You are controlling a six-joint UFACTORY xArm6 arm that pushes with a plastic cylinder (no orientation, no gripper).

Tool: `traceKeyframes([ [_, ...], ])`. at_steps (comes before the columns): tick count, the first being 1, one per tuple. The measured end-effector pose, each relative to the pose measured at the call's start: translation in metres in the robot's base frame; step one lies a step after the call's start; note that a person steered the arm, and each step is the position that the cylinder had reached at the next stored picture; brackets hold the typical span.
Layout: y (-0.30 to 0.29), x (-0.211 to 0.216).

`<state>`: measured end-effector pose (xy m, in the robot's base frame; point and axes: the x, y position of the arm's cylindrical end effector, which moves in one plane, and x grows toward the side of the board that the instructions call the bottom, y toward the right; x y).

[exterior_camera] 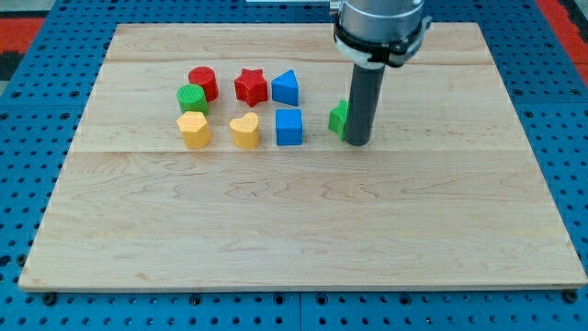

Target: Push the green star to the top right of the blue cube

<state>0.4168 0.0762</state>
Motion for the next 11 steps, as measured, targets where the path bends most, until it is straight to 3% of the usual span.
traceKeyframes([
  [1,0.000,-0.016],
  [2,0.044,-0.012],
  [3,0.067,-0.041],
  [6,-0.025,-0.043],
  [11,-0.039,-0.043],
])
